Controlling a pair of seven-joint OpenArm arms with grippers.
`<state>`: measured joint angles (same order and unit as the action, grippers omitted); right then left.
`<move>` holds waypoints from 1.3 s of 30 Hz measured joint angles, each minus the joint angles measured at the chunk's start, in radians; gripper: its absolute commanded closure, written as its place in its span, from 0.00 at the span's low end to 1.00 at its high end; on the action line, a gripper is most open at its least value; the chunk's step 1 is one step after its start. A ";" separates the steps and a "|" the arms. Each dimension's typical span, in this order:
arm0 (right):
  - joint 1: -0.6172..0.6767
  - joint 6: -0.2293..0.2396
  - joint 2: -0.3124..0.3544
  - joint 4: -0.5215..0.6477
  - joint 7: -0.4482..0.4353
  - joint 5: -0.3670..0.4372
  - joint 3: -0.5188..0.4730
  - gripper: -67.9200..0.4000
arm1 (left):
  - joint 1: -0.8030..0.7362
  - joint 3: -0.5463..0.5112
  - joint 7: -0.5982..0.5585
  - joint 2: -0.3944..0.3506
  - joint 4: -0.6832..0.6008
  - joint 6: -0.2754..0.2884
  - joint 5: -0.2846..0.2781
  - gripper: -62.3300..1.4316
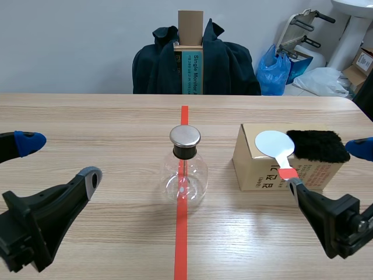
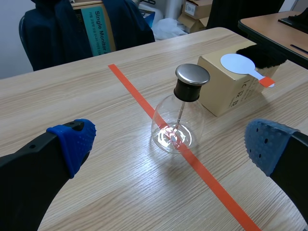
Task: Do the electroscope experiment.
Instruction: 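Pick up the white charging plate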
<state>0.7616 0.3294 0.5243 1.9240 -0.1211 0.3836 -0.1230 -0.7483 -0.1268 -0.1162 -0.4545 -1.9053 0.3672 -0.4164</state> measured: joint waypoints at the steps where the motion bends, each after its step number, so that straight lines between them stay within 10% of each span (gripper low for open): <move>1: -0.005 0.000 0.002 0.001 0.124 -0.007 0.000 0.04 | 0.000 0.000 0.000 0.001 0.000 0.000 0.000 0.00; 24: -0.002 0.000 0.002 -0.002 0.061 -0.027 -0.026 0.04 | 0.000 0.000 0.000 0.003 0.000 0.000 0.000 0.00; 29: -0.002 0.001 0.002 0.003 -0.089 -0.254 -0.026 0.04 | 0.000 0.000 0.000 0.003 0.000 0.000 0.000 0.00; 39: -0.002 0.015 0.002 0.044 -0.276 -1.121 -0.026 0.04 | 0.000 0.000 0.000 0.003 0.000 0.000 0.000 0.00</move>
<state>0.7597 0.3443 0.5266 1.9682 -0.3973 -0.7376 -0.1493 -0.7479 -0.1268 -0.1162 -0.4515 -1.9049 0.3672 -0.4164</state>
